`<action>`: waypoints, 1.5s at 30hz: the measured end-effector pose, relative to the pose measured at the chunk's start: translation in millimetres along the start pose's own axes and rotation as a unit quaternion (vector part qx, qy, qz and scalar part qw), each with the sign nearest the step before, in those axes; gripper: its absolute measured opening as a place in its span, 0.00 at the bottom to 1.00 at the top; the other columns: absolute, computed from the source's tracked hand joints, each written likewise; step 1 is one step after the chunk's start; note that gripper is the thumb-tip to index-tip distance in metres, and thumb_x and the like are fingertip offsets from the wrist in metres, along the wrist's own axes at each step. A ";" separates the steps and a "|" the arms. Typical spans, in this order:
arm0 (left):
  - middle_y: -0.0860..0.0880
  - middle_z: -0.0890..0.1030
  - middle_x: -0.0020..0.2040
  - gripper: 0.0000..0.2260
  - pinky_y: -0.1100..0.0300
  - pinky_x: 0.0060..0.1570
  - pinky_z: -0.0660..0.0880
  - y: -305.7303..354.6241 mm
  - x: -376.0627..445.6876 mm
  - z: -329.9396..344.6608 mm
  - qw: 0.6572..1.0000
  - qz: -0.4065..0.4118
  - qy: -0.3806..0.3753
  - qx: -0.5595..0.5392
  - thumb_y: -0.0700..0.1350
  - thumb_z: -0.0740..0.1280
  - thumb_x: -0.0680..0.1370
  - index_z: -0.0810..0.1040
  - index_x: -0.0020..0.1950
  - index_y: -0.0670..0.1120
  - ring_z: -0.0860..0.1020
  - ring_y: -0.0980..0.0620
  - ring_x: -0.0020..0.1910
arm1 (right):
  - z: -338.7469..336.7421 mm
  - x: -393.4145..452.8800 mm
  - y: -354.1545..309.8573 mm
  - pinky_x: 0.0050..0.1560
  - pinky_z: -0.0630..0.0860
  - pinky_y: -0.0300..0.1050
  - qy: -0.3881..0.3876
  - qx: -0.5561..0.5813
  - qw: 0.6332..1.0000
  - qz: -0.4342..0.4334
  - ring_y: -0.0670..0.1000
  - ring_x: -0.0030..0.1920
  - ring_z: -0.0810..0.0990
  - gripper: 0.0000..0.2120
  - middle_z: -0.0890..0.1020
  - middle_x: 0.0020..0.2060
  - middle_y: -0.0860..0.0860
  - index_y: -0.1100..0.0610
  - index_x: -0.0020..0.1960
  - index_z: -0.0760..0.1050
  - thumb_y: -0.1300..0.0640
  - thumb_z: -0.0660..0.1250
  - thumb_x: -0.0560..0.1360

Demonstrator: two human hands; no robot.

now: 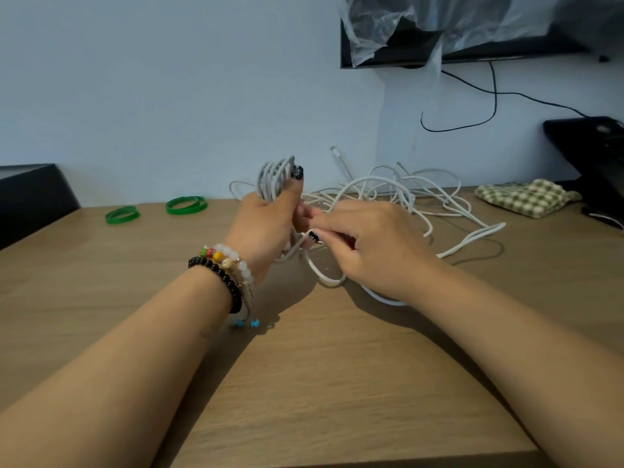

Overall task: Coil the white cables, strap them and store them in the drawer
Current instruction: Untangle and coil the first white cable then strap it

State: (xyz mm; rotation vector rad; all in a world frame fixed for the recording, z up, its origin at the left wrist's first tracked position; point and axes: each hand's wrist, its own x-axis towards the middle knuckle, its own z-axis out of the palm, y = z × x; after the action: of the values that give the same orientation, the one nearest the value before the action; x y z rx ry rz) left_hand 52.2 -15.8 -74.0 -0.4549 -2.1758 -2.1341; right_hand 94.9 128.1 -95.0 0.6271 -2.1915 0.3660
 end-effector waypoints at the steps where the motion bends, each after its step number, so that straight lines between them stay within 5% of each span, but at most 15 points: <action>1: 0.48 0.80 0.27 0.20 0.63 0.25 0.74 -0.6 -1.7 1.0 1.000 -0.005 -0.008 0.024 0.51 0.62 0.81 0.73 0.33 0.41 0.78 0.51 0.25 | -0.2 -0.6 -0.4 0.30 0.74 0.49 -0.003 -0.006 1.000 -0.001 0.50 0.32 0.74 0.09 0.77 0.31 0.48 0.54 0.42 0.83 0.56 0.64 0.75; 6: 0.45 0.78 0.23 0.22 0.64 0.22 0.72 -3.9 -1.1 3.6 0.991 -0.002 -0.031 0.128 0.55 0.59 0.82 0.76 0.37 0.39 0.76 0.53 0.20 | 0.9 -0.4 0.1 0.35 0.76 0.50 -0.004 0.025 0.999 0.020 0.49 0.36 0.77 0.08 0.80 0.34 0.47 0.53 0.44 0.83 0.56 0.65 0.74; 9: 0.45 0.75 0.20 0.22 0.67 0.18 0.65 -2.1 2.5 -1.3 0.988 0.006 -0.008 0.153 0.54 0.59 0.82 0.74 0.33 0.42 0.71 0.53 0.17 | 1.0 0.5 1.2 0.39 0.77 0.51 -0.004 0.064 0.997 0.038 0.48 0.39 0.80 0.08 0.83 0.37 0.46 0.53 0.47 0.84 0.55 0.66 0.74; 16: 0.51 0.71 0.16 0.25 0.67 0.20 0.67 -7.1 10.8 -10.4 0.983 0.054 0.055 0.167 0.55 0.59 0.82 0.79 0.33 0.40 0.69 0.58 0.15 | 0.9 2.0 7.6 0.42 0.78 0.49 -0.038 0.100 0.992 0.074 0.45 0.40 0.81 0.05 0.84 0.39 0.44 0.52 0.47 0.84 0.55 0.69 0.75; 21: 0.52 0.74 0.21 0.22 0.67 0.18 0.65 -2.7 18.6 -25.0 0.986 0.057 0.120 0.105 0.52 0.60 0.82 0.75 0.32 0.42 0.67 0.59 0.16 | -2.1 3.3 11.7 0.36 0.72 0.34 -0.008 0.103 0.983 0.153 0.37 0.33 0.78 0.03 0.78 0.29 0.36 0.51 0.43 0.85 0.54 0.72 0.73; 26: 0.52 0.75 0.26 0.16 0.65 0.25 0.69 -9.1 11.2 -17.5 0.955 0.107 -0.023 0.276 0.52 0.60 0.82 0.76 0.37 0.47 0.71 0.58 0.22 | -5.6 5.8 13.4 0.31 0.67 0.29 0.025 0.140 0.951 0.274 0.40 0.29 0.74 0.04 0.79 0.26 0.44 0.50 0.37 0.83 0.54 0.74 0.71; 30: 0.55 0.74 0.27 0.13 0.62 0.30 0.68 -10.8 8.0 -13.3 0.938 0.131 -0.087 0.308 0.51 0.63 0.80 0.74 0.35 0.53 0.70 0.59 0.25 | -6.4 8.1 13.2 0.31 0.68 0.33 0.027 0.173 0.927 0.332 0.41 0.26 0.71 0.05 0.78 0.26 0.48 0.51 0.36 0.83 0.53 0.75 0.70; 33: 0.58 0.74 0.26 0.10 0.65 0.30 0.67 -10.1 5.2 -14.6 0.938 0.147 -0.126 0.287 0.51 0.65 0.79 0.75 0.37 0.56 0.70 0.61 0.26 | -7.5 9.8 10.5 0.31 0.70 0.38 0.021 0.247 0.888 0.388 0.44 0.27 0.74 0.05 0.79 0.27 0.51 0.52 0.37 0.82 0.57 0.74 0.71; 39: 0.53 0.77 0.36 0.04 0.60 0.34 0.69 -6.2 2.7 -12.7 0.895 0.163 -0.125 0.397 0.50 0.67 0.74 0.73 0.42 0.54 0.75 0.54 0.34 | -16.8 12.7 12.2 0.23 0.56 0.37 -0.060 0.488 0.725 0.482 0.45 0.21 0.62 0.05 0.72 0.26 0.50 0.64 0.47 0.79 0.63 0.66 0.76; 42: 0.56 0.73 0.36 0.07 0.60 0.32 0.64 -4.9 0.5 -11.4 0.867 0.187 -0.112 0.448 0.52 0.65 0.74 0.67 0.41 0.55 0.72 0.58 0.34 | -16.4 14.6 12.8 0.23 0.54 0.37 -0.057 0.557 0.659 0.501 0.45 0.19 0.60 0.10 0.71 0.27 0.51 0.62 0.41 0.77 0.59 0.60 0.77; 45: 0.57 0.69 0.35 0.08 0.59 0.31 0.62 -4.8 -2.6 -7.6 0.837 0.207 -0.098 0.498 0.55 0.62 0.75 0.66 0.48 0.54 0.68 0.59 0.33 | -18.3 16.6 14.0 0.24 0.53 0.37 -0.047 0.564 0.647 0.511 0.45 0.18 0.60 0.12 0.72 0.27 0.52 0.60 0.40 0.75 0.52 0.63 0.76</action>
State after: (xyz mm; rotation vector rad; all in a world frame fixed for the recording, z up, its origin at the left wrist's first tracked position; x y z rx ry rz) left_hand 52.3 -23.7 -79.0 -0.9143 -2.5731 -0.5882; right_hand 89.6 142.9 -71.3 -0.1494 -1.9587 2.4339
